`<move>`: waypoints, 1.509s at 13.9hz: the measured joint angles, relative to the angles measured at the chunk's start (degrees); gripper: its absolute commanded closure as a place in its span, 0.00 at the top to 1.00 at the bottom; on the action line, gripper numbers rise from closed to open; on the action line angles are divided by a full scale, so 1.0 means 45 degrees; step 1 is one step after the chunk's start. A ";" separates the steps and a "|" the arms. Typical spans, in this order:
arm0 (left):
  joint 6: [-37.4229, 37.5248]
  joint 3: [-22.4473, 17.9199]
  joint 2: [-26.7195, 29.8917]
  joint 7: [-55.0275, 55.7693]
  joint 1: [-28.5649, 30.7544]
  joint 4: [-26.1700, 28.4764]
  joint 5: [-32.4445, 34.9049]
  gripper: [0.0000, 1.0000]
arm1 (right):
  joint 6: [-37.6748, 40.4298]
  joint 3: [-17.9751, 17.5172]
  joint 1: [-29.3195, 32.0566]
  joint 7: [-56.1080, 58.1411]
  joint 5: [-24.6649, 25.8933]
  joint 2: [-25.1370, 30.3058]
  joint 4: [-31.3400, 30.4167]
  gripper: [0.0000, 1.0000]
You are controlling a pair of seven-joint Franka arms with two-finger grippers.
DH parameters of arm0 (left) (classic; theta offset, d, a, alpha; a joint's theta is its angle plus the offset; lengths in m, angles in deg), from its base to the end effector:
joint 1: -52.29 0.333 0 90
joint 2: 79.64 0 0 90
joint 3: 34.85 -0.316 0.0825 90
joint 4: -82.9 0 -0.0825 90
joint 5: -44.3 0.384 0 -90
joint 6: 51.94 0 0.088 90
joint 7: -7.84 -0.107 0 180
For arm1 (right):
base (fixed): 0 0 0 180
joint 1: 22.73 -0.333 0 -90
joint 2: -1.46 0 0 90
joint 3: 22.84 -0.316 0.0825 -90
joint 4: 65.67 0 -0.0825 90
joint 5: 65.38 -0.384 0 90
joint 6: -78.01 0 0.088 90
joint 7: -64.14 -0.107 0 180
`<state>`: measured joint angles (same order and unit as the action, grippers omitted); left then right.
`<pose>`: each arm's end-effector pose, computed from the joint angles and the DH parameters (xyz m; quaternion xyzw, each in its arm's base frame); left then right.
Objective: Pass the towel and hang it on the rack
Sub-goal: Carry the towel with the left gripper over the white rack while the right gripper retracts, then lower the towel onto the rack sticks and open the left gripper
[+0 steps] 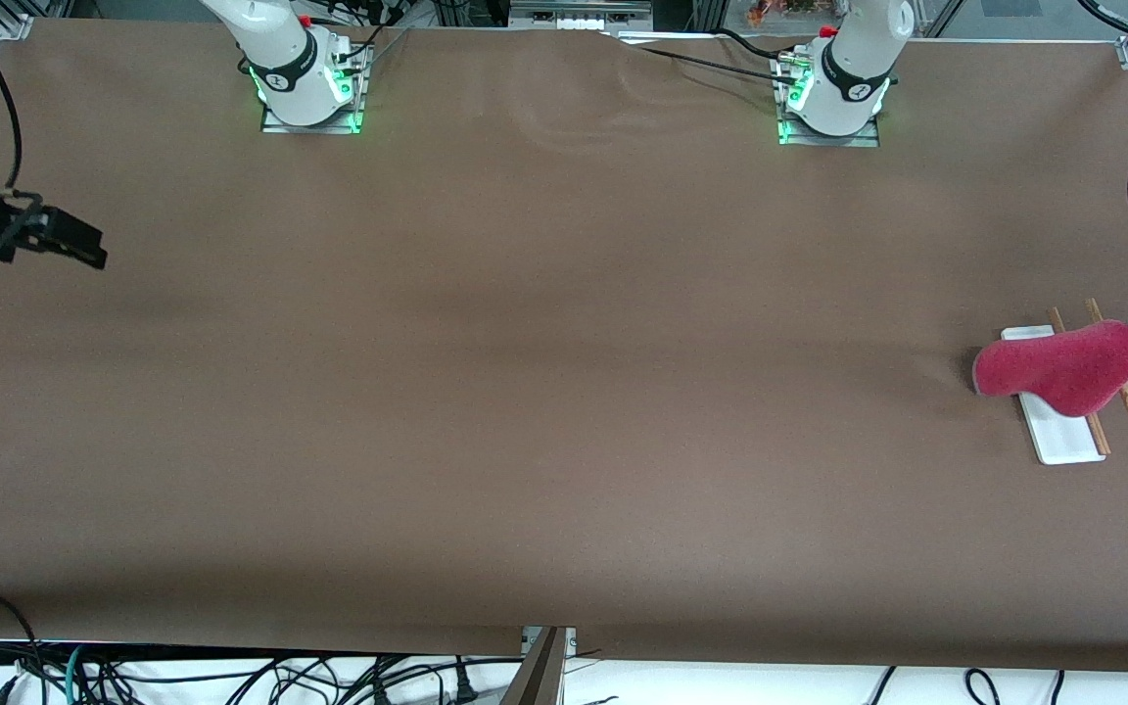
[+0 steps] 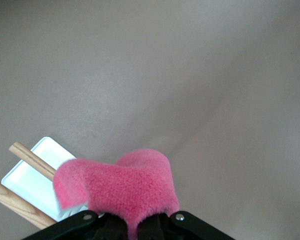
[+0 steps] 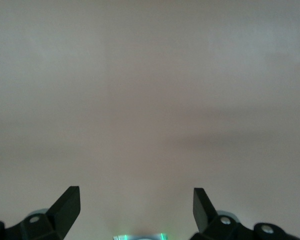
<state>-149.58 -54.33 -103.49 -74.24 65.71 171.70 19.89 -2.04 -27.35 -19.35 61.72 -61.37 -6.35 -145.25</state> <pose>0.5794 0.2952 0.4064 0.9133 -0.3657 0.0536 0.1709 0.5781 -0.0005 0.6178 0.9974 -0.0151 -0.0629 0.0314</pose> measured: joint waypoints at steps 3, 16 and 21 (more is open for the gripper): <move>0.0442 -0.0006 -0.0028 -0.0063 0.0335 -0.0578 0.0010 0.00 | 0.0216 0.0045 0.0032 0.0881 -0.0002 0.0096 -0.0055 1.00; -0.0378 -0.0004 -0.2290 -0.3386 0.2622 -0.2079 0.0015 0.00 | 0.0249 -0.0067 -0.0179 0.1128 -0.0003 0.0077 -0.0166 1.00; -0.0645 -0.0003 -0.2905 -0.3880 0.3123 -0.2118 0.0203 0.60 | 0.0249 -0.0075 -0.0451 0.1134 -0.0003 0.0077 -0.0166 1.00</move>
<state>-152.48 -54.35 -116.56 -91.70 79.77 162.17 20.80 -0.92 -27.69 -21.38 66.82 -61.38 -6.00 -145.99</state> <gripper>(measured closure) 0.943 0.000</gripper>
